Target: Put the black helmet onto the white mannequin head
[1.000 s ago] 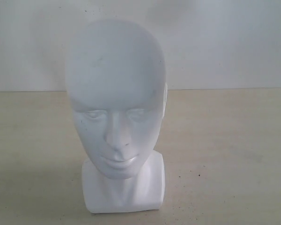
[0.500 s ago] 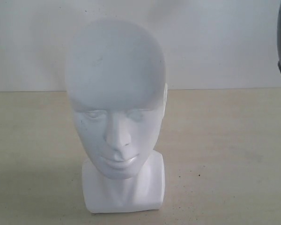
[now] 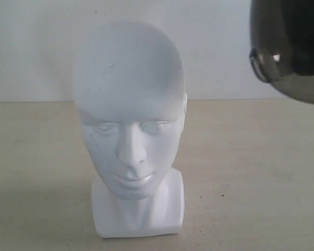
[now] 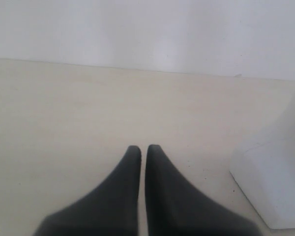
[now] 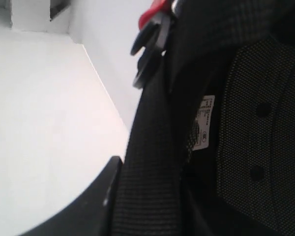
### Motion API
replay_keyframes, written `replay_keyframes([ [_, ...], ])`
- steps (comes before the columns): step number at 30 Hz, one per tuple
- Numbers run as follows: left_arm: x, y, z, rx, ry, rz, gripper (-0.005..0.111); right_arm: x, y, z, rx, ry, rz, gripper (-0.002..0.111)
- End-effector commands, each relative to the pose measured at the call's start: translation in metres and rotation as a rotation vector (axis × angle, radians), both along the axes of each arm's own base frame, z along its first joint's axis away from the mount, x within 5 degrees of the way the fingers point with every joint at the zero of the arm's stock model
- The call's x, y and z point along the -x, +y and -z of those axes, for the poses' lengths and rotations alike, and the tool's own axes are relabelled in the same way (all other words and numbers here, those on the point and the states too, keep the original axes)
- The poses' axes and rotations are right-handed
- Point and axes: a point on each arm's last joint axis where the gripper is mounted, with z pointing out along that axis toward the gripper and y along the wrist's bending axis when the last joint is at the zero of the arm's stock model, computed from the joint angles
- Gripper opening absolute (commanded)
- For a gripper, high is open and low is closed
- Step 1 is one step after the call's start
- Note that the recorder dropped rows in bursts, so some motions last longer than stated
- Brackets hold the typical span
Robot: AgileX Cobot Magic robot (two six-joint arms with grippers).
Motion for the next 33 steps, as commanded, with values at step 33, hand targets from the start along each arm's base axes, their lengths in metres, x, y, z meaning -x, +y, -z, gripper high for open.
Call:
replay_keyframes([
  [33, 0.000, 0.000, 0.001, 0.007, -0.002, -0.003, 0.004, -0.043, 0.039, -0.108, -0.142, -0.072, -0.649, 0.000],
])
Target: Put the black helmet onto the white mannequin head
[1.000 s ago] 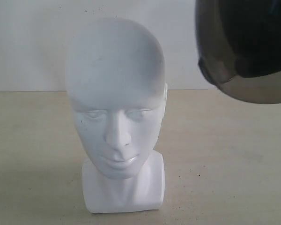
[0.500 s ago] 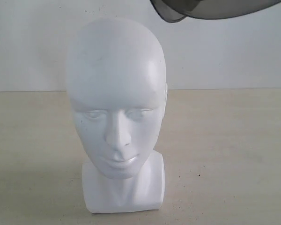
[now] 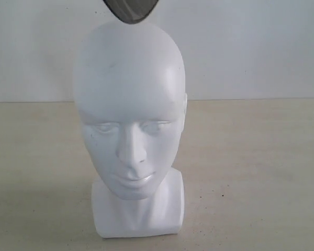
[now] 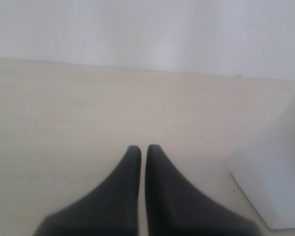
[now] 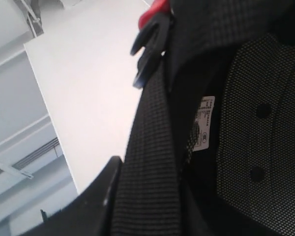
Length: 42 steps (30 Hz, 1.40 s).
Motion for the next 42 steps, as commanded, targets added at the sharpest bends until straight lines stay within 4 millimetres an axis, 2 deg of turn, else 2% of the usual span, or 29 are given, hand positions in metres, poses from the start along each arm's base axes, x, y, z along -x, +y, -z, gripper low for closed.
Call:
replay_keyframes([
  [1, 0.000, 0.000, 0.001, 0.007, -0.002, -0.003, 0.004, 0.007, -0.009, -0.019, -0.134, -0.063, -0.073, 0.000],
  [10, 0.000, 0.000, 0.001, 0.007, -0.002, -0.003, 0.004, -0.009, 0.003, -0.027, -0.152, -0.001, -0.212, 0.000],
  [16, 0.000, 0.000, 0.001, 0.007, -0.002, -0.003, 0.004, -0.015, 0.017, -0.029, -0.114, -0.033, -0.195, 0.000],
  [23, 0.000, 0.000, 0.001, 0.007, -0.002, -0.003, 0.004, -0.006, 0.029, -0.029, -0.102, -0.095, -0.136, 0.000],
  [26, 0.000, 0.000, 0.001, 0.007, -0.002, -0.003, 0.004, -0.007, 0.039, -0.026, -0.104, -0.086, -0.141, 0.000],
  [33, 0.000, 0.000, 0.001, 0.007, -0.002, -0.003, 0.004, -0.029, 0.063, -0.006, -0.016, -0.041, -0.143, 0.000],
  [42, 0.000, 0.000, 0.001, 0.007, -0.002, -0.003, 0.004, -0.031, 0.067, 0.000, 0.020, -0.051, -0.122, 0.000],
])
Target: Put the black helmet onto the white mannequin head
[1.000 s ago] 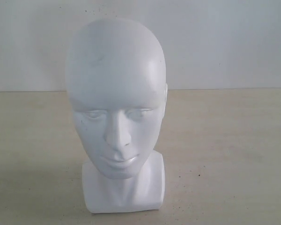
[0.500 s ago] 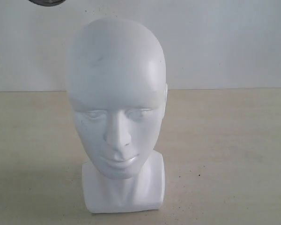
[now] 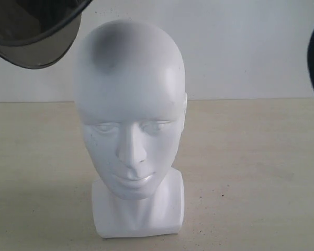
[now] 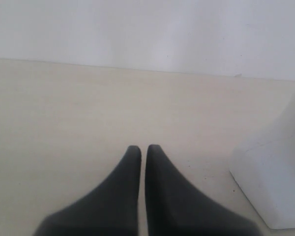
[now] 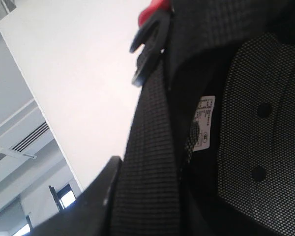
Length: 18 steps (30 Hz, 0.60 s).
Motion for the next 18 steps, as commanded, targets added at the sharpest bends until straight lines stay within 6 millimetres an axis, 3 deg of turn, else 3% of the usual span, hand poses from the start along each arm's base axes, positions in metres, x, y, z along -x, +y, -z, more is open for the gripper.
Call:
replay_keyframes([
  [1, 0.000, 0.000, 0.001, 0.007, -0.002, -0.003, 0.004, 0.011, -0.007, -0.009, -0.062, -0.121, 0.016, 0.000],
  [6, 0.000, 0.000, 0.001, 0.007, -0.002, -0.003, 0.004, 0.010, -0.005, 0.006, -0.029, -0.080, 0.016, 0.000],
  [18, 0.000, 0.000, 0.001, 0.007, -0.002, -0.003, 0.004, 0.002, 0.000, 0.020, 0.004, -0.048, 0.028, 0.000],
])
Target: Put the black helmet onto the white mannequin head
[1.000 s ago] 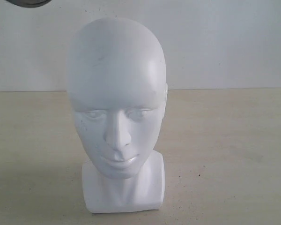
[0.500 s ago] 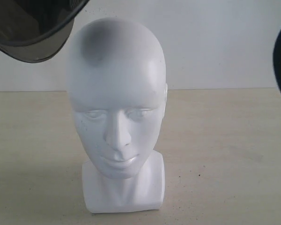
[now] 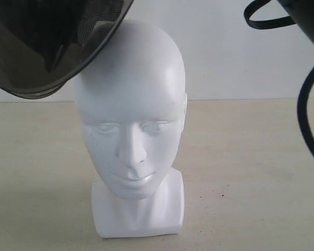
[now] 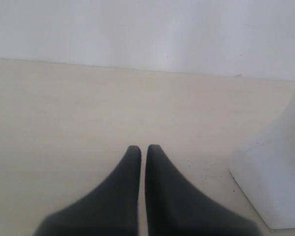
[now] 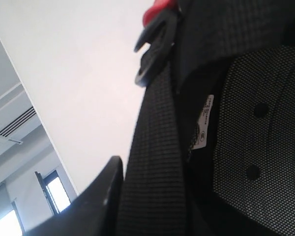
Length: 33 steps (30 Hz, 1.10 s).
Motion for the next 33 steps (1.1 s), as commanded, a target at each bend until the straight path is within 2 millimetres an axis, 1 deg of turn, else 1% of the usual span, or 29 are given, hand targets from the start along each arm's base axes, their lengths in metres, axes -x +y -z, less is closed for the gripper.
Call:
replay_keyframes([
  [1, 0.000, 0.000, 0.001, 0.007, -0.002, -0.003, 0.004, 0.000, -0.002, -0.001, -0.056, -0.038, 0.002, 0.000],
  [9, 0.000, 0.000, 0.001, 0.007, -0.002, -0.003, 0.004, -0.012, 0.000, 0.007, -0.078, 0.012, 0.055, 0.000],
  [16, 0.000, 0.000, 0.001, 0.007, -0.002, -0.003, 0.004, -0.018, -0.008, 0.023, -0.095, 0.091, 0.111, 0.000],
  [28, 0.000, 0.000, 0.001, 0.007, -0.002, -0.003, 0.004, -0.020, -0.013, 0.050, -0.081, 0.192, 0.146, 0.000],
  [33, 0.000, 0.000, 0.001, 0.007, -0.002, -0.003, 0.004, -0.019, -0.012, 0.050, -0.058, 0.167, 0.157, 0.000],
])
